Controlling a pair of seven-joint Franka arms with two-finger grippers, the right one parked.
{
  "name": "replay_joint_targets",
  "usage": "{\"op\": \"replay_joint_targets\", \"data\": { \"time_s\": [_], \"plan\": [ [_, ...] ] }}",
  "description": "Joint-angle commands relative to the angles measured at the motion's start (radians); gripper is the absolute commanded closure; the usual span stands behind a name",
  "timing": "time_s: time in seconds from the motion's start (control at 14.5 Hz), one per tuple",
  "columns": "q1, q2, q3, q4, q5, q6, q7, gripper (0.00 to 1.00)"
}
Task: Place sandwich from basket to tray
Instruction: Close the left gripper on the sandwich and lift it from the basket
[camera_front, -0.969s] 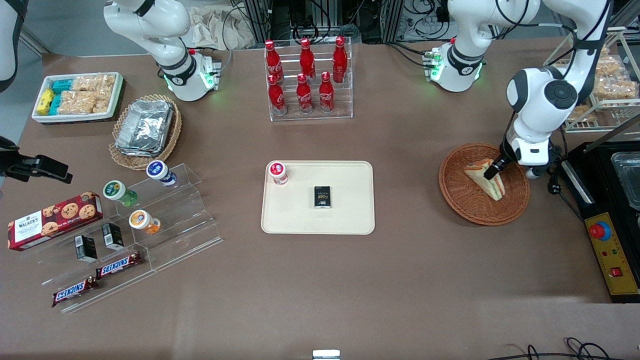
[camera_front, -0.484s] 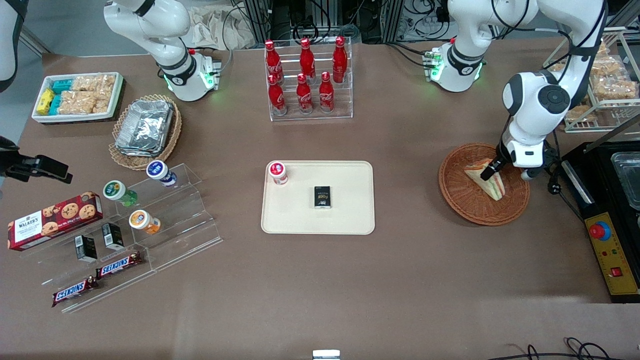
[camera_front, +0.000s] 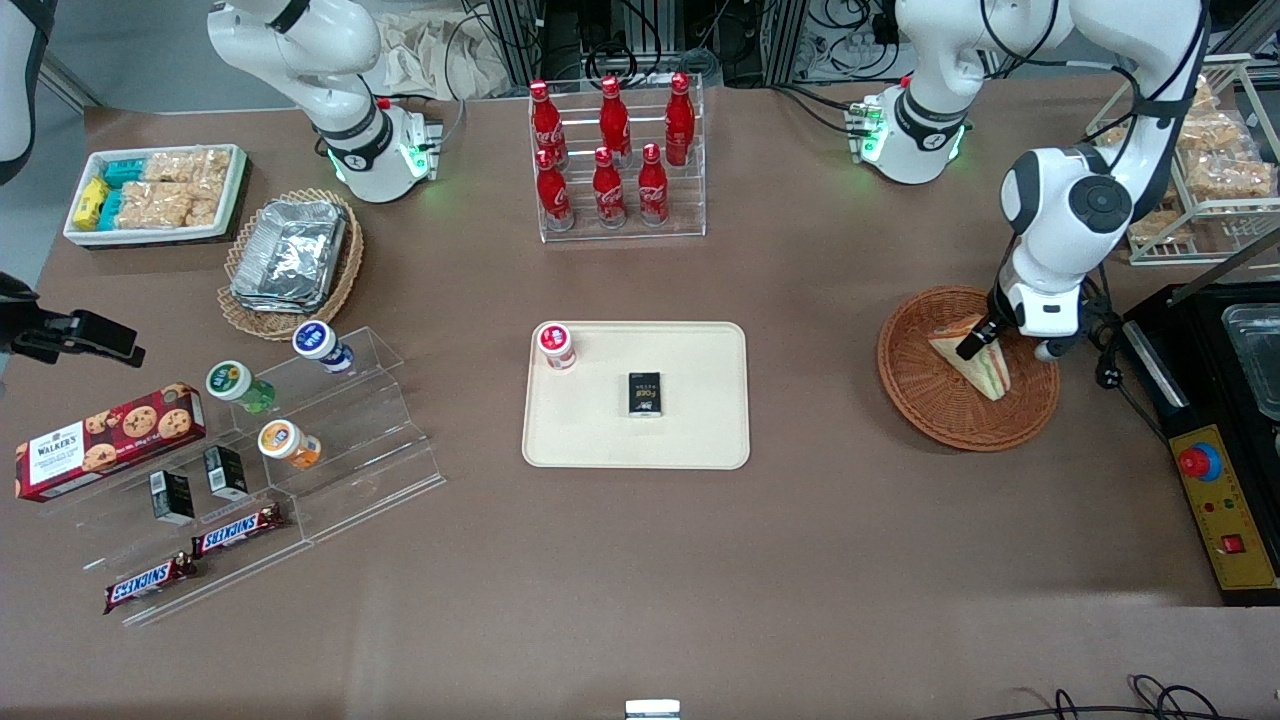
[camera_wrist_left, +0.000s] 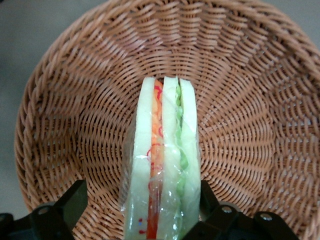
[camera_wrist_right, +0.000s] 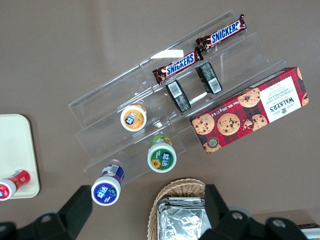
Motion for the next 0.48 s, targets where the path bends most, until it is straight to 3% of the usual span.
{"op": "replay_joint_targets", "data": {
  "time_s": [0.0,0.07,0.42],
  "plan": [
    [-0.008,0.007,-0.004,-0.028,0.024,0.073,-0.041,0.59],
    [-0.011,0.009,-0.004,-0.027,0.022,0.071,-0.041,0.99],
    [-0.016,0.012,-0.005,-0.017,0.022,0.064,-0.026,1.0]
  ]
}}
